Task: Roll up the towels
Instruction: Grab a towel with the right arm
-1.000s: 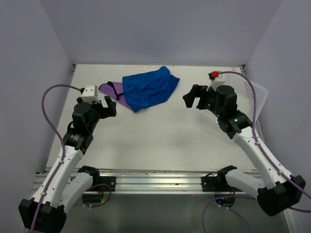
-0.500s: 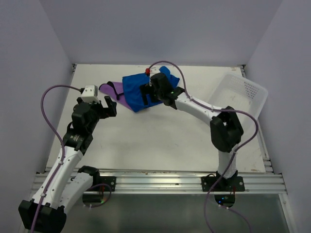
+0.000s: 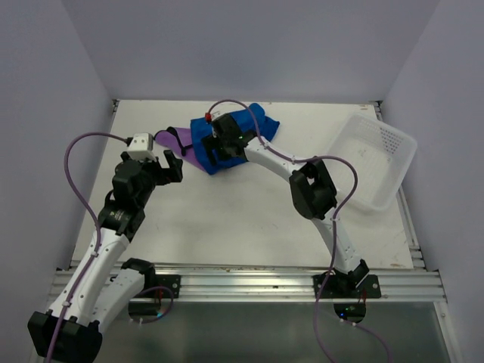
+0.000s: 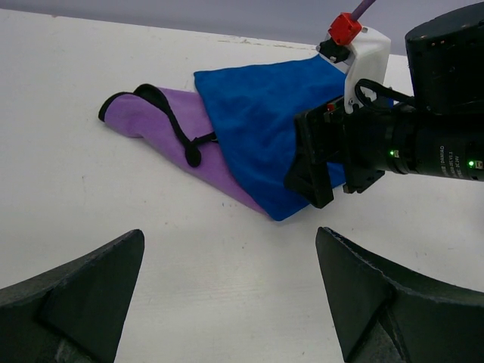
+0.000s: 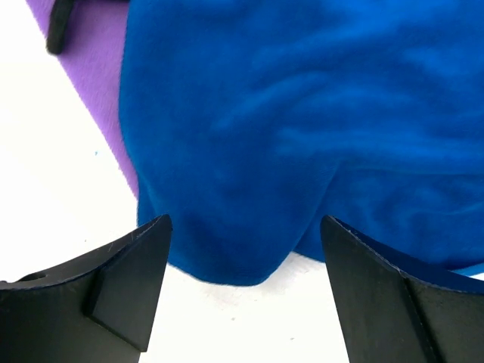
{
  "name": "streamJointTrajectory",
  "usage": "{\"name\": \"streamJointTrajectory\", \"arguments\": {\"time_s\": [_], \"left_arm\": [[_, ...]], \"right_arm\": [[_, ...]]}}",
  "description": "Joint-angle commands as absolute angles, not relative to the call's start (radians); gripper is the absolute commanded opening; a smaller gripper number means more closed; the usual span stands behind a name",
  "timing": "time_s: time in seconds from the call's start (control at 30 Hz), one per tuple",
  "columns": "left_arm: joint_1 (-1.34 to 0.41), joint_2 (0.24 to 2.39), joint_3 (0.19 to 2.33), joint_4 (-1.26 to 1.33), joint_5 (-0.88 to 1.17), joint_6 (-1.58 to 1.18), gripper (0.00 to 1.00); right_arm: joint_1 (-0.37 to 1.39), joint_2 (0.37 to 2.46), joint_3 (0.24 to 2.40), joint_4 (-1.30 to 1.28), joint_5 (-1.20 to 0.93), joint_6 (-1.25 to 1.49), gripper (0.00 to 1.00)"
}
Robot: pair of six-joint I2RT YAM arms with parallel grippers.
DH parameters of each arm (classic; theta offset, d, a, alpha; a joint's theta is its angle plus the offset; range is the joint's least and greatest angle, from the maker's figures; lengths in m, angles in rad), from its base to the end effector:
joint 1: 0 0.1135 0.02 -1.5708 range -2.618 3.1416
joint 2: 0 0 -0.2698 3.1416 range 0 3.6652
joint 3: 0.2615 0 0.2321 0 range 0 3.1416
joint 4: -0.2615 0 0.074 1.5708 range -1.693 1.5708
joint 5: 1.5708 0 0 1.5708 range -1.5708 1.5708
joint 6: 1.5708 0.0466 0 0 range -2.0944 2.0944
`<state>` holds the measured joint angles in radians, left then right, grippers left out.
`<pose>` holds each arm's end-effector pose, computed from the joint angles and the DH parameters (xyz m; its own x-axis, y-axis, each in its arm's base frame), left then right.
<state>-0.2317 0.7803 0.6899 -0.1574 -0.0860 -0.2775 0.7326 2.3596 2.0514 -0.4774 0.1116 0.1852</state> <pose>0.1700 -0.0360 0.3133 -0.2701 -0.2167 -0.9381 0.0767 0.9664 -0.2453 0.3963 0.3495 0.2077 -0.6284 -0.3192 -0.7094 -0.4989 0.8650 0.0528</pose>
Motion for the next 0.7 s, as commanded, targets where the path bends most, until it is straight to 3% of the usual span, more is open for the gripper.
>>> {"name": "streamJointTrajectory", "arguments": {"time_s": [0.0, 0.27, 0.4, 0.67], "left_arm": [[-0.239, 0.784, 0.733, -0.156, -0.098, -0.285, 1.00], [-0.239, 0.808, 0.744, -0.166, -0.089, -0.279, 1.00], [-0.239, 0.813, 0.747, -0.173, -0.103, -0.276, 1.00], [-0.239, 0.815, 0.746, -0.172, -0.104, -0.275, 0.99]], "right_arm": [[0.756, 2.336, 2.057, -0.508, 0.089, 0.172, 0.82], [0.758, 2.330, 1.996, -0.498, 0.069, 0.158, 0.64], [0.756, 2.342, 2.011, -0.511, 0.080, 0.160, 0.37], [0.756, 2.246, 2.043, -0.514, 0.101, 0.163, 0.00]]}}
